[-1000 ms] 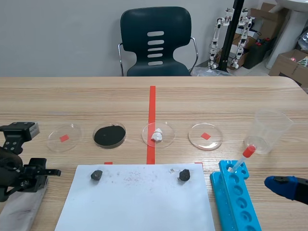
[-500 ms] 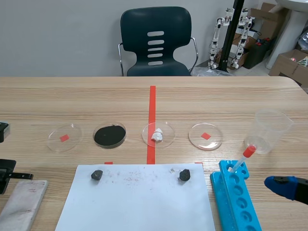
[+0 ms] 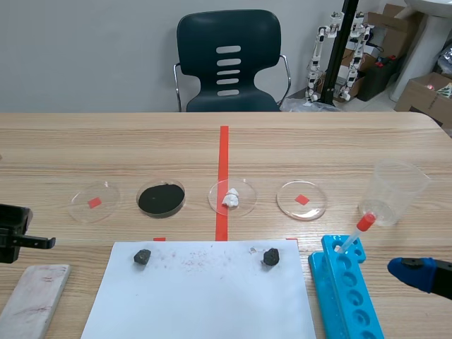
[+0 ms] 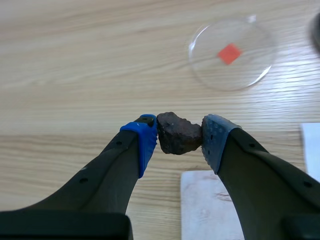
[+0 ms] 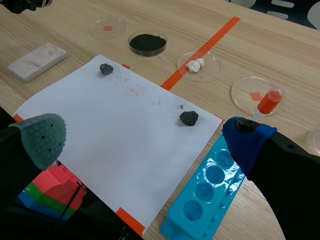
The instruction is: Rub the mineral on the streak plate
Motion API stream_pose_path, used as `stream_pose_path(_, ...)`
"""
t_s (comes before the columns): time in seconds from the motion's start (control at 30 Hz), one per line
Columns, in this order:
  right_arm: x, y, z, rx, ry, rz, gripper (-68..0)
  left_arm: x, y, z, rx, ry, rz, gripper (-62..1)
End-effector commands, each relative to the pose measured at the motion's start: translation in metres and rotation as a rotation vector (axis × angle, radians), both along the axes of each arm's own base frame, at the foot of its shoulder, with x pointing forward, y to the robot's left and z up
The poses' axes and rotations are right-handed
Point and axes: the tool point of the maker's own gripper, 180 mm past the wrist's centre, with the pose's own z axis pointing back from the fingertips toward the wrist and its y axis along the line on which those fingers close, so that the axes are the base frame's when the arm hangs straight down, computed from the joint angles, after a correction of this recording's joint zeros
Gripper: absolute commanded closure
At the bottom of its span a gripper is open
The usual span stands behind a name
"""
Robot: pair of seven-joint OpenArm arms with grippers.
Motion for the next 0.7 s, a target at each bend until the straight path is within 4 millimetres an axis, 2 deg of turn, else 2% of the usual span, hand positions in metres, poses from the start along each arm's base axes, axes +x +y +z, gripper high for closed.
stream_pose_path(0.0, 0.004, 0.004, 0.011, 0.026, -0.032, 0.002, -67.9, -0.001, -0.008, 0.011, 0.003, -0.052, -0.047, -11.6)
stream_pose_path(0.2, 0.004, 0.004, 0.011, 0.026, -0.032, 0.002, -67.9, -0.021, -0.054, 0.035, -0.072, -0.176, -0.222, -11.6)
stream_pose_path(0.37, 0.004, 0.004, 0.011, 0.026, -0.032, 0.002, -67.9, -0.047, -0.084, 0.047, -0.142, -0.21, -0.315, -11.6)
stream_pose_path(0.5, 0.004, 0.004, 0.011, 0.026, -0.032, 0.002, -67.9, -0.068, -0.099, 0.049, -0.163, -0.2, -0.377, -11.6)
stream_pose_path(0.67, 0.004, 0.004, 0.011, 0.026, -0.032, 0.002, -67.9, -0.087, -0.106, 0.048, -0.176, -0.198, -0.41, -11.6)
